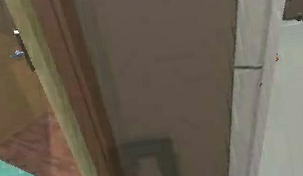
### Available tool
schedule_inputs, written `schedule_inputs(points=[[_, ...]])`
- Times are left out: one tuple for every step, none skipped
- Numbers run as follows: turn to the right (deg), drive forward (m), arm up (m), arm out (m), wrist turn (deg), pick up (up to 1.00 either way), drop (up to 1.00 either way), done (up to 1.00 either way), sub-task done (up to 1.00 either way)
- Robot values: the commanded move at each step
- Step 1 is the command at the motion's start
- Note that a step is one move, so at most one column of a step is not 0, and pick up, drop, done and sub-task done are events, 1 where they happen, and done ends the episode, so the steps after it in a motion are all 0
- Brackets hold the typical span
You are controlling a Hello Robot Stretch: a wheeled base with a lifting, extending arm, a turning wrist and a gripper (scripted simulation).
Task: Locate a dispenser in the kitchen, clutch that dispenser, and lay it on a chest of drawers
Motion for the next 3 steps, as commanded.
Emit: schedule_inputs(points=[[-45.0, 0.00, 0.00, 0.00, 0.0, 0.00, 0.00, 0.00, 0.00], [-12.0, 0.00, 0.00, 0.00, 0.0, 0.00, 0.00, 0.00, 0.00], [-3.0, 0.00, 0.00, 0.00, 0.0, 0.00, 0.00, 0.00, 0.00]])
